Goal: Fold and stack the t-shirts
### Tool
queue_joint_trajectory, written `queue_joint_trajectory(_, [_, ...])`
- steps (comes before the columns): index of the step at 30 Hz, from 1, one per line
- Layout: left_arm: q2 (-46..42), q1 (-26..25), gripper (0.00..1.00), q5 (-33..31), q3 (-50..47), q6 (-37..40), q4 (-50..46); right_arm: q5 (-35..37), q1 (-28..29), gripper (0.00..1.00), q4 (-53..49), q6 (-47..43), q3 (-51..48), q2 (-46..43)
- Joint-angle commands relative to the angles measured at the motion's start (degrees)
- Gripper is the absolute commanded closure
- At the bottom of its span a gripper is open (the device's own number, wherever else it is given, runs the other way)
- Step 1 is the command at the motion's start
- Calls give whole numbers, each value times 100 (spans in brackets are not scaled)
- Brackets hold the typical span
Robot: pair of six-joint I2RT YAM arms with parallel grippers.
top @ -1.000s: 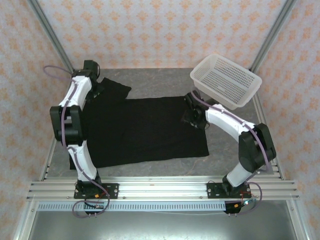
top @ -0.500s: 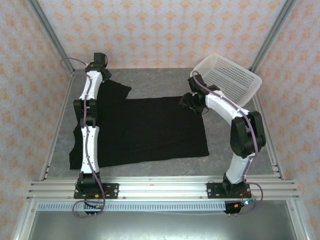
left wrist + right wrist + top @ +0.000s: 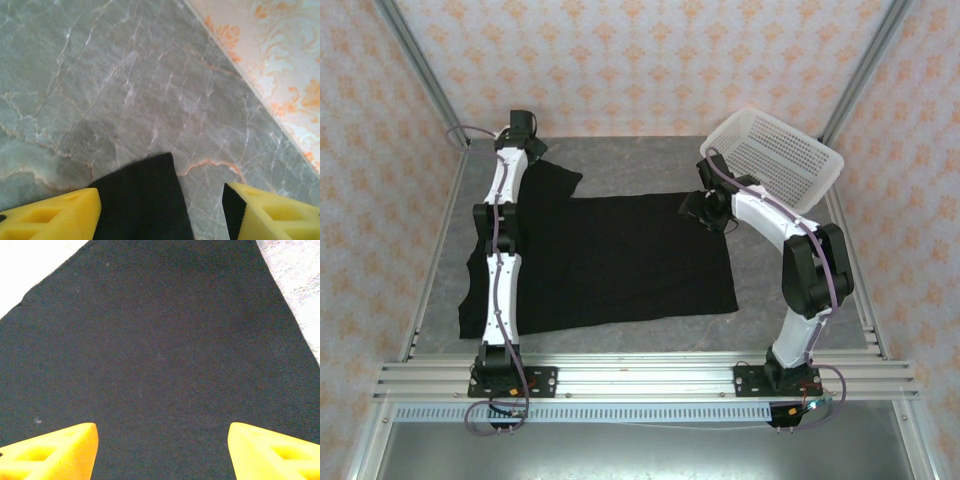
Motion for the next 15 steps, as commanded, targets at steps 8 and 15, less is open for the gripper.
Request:
queue_joint_trajectory(8, [-130,-206,41,-116,-421,254,-2985,-106,-50,31,159,61,141,-3])
queue_joint_trajectory(15, [-336,-104,87,-416,-523,485,-2868,162,-82,32,119,-78,286,185])
